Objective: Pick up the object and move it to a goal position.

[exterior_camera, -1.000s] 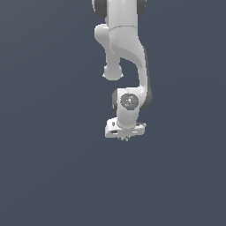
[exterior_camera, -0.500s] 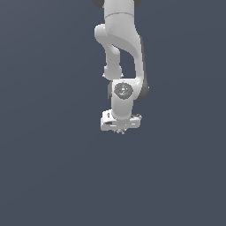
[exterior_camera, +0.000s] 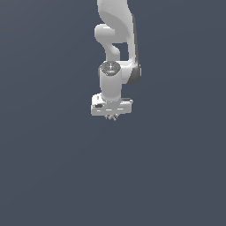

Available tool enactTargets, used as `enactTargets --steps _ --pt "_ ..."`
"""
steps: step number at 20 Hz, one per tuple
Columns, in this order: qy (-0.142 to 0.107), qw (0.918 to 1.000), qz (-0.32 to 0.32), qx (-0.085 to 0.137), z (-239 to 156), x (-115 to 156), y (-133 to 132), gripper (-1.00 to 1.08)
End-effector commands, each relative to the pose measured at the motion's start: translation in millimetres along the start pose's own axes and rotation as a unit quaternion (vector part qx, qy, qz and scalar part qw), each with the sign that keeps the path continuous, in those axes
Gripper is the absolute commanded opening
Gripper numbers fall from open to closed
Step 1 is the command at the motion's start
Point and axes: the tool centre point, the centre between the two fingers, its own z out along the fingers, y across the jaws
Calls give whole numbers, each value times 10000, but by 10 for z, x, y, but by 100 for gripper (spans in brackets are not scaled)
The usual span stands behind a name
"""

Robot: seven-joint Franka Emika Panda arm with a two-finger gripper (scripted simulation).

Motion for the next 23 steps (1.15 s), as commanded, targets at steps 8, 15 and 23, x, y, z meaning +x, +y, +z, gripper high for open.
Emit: enactTargets --steps 8,15,23 --pt "2 10000 0 8 -540 -537 381 -100" --pt "2 10000 0 8 -795 -770 562 -100" --pt "1 10000 -1 2 -904 -853 641 -100"
